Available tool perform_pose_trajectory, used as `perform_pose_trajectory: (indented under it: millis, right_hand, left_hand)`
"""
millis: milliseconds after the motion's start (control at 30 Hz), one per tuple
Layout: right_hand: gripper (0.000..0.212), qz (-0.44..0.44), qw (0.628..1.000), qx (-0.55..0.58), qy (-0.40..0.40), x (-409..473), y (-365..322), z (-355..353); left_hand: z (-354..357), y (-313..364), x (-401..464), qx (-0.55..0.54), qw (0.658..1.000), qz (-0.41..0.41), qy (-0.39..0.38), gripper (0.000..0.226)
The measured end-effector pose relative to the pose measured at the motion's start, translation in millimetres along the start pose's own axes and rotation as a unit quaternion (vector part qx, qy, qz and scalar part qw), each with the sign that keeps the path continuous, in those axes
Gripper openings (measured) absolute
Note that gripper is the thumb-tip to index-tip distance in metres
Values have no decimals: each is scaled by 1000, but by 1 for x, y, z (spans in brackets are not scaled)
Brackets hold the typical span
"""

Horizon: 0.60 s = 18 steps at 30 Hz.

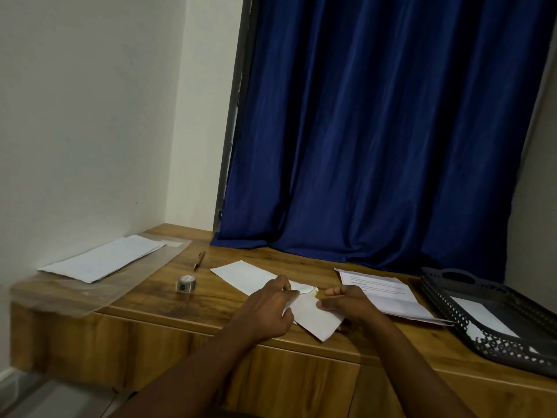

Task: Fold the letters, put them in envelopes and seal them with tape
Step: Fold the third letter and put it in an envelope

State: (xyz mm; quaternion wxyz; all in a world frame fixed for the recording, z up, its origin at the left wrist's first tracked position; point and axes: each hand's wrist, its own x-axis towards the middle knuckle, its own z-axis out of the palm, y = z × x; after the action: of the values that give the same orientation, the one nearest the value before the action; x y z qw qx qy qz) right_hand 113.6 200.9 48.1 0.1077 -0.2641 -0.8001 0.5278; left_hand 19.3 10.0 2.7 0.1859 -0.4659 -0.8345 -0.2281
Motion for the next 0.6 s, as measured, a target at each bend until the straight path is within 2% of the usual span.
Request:
perform_pose_trajectory:
  millis: [233, 467, 600]
  right_hand:
    - [36, -30, 996, 68, 40, 11, 9, 24]
    - [31, -12, 991, 125, -54, -7, 26, -8]
    - [35, -40, 988, 145, -46, -9, 28, -8]
  left_hand:
    - [2, -1, 0, -2, 1000, -6, 3, 53]
    - [2, -3, 1, 6, 1000, -18, 8, 54]
    - [5, -6, 3, 41, 999, 5, 17, 53]
